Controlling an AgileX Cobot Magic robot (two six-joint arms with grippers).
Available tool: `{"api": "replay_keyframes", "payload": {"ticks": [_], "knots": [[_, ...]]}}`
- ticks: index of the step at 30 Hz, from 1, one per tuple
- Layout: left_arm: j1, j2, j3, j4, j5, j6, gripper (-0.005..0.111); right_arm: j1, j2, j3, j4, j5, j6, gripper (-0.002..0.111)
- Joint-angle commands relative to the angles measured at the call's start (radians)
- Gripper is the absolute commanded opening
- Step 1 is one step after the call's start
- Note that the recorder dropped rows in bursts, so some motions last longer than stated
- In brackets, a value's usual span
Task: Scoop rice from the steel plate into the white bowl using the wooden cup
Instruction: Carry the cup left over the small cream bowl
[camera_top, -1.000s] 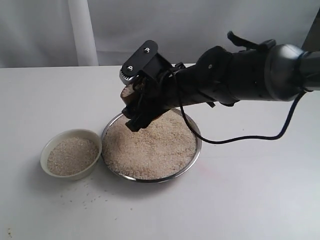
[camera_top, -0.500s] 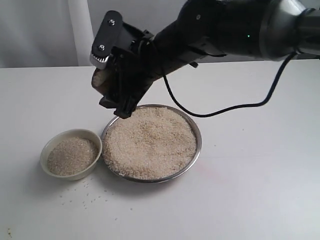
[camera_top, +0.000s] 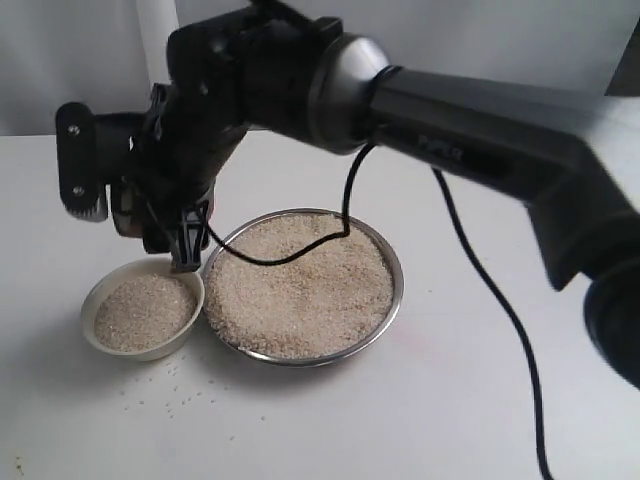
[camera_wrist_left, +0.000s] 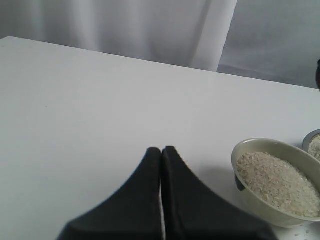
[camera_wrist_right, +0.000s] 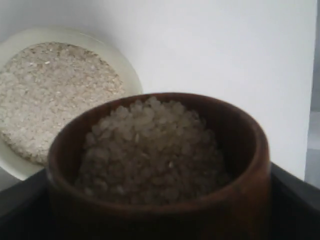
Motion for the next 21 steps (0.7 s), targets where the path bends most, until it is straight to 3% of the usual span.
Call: {"api": "replay_keyframes", "payload": {"ticks": [1, 14, 21], "knots": [[0.000, -0.002, -0.004, 0.003, -0.007, -0.001, 0.000, 0.044, 0.036, -0.011, -0.137, -0.001, 0.007, 0.000], [0.000, -0.002, -0.004, 0.003, -0.007, -0.001, 0.000, 0.118, 0.101, -0.011, -0.463, -0.075, 0.007, 0.000], [0.000, -0.002, -0.004, 0.003, -0.007, -0.001, 0.000, 0.128, 0.106, -0.011, -0.549, -0.121, 0.007, 0.000]]}}
